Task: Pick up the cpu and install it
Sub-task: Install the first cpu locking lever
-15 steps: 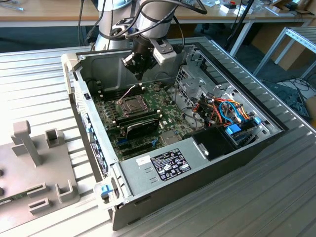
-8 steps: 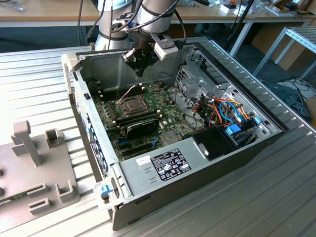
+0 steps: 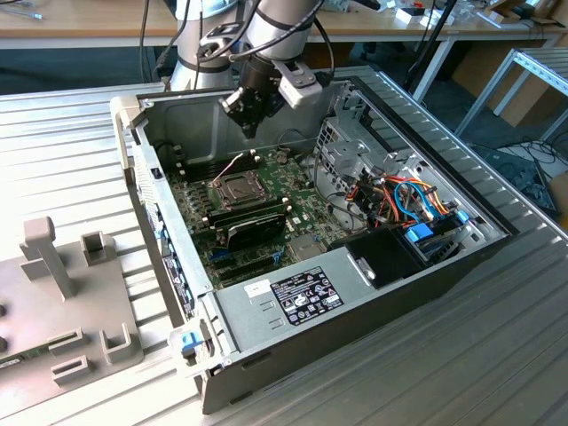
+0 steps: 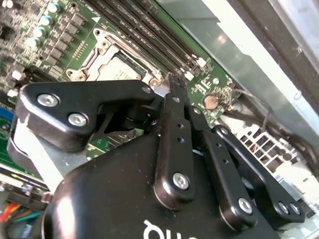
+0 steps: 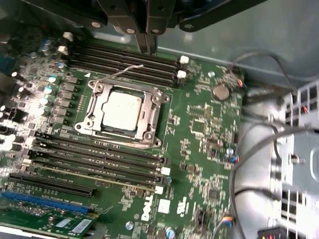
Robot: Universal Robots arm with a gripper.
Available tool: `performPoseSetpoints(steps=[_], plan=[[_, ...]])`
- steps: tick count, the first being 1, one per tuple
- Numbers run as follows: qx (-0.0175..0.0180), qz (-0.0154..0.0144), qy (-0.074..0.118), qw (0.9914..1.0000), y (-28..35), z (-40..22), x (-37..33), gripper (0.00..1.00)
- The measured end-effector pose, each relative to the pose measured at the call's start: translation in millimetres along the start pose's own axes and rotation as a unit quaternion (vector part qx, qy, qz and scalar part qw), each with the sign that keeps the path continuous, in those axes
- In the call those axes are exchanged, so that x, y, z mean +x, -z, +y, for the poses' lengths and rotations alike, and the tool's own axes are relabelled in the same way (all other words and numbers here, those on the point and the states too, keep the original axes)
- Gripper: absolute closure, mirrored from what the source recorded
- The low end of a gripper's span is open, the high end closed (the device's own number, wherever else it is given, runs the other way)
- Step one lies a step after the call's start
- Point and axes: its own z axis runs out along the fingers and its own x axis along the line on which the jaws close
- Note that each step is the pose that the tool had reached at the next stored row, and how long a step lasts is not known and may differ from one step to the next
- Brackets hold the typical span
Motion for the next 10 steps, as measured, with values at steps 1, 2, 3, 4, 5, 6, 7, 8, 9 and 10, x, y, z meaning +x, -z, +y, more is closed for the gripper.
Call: performPoseSetpoints(steps=[1, 2, 3, 4, 5, 6, 7, 8, 9, 10], plan=[[0.0006, -0.0018, 0.009, 0.99996, 0.0, 0.0, 0.0, 0.89], [0.0012, -0.0036, 0.018, 0.99982, -0.1, 0.0, 0.0, 0.89], [0.0017, -0.0053, 0.027, 0.99961, -0.1, 0.0, 0.0, 0.89], [0.0024, -0.0073, 0.038, 0.99926, -0.1, 0.0, 0.0, 0.89], [0.0031, -0.0095, 0.049, 0.99877, -0.1, 0.0, 0.0, 0.89], [0.0042, -0.0132, 0.067, 0.99765, -0.1, 0.0, 0.0, 0.89], [0.0052, -0.0164, 0.084, 0.99632, -0.2, 0.0, 0.0, 0.89], [0.0058, -0.0184, 0.094, 0.99538, -0.2, 0.0, 0.0, 0.89], [0.0063, -0.0200, 0.102, 0.99456, -0.3, 0.0, 0.0, 0.89], [0.0069, -0.0218, 0.111, 0.99353, -0.4, 0.1, 0.0, 0.89]])
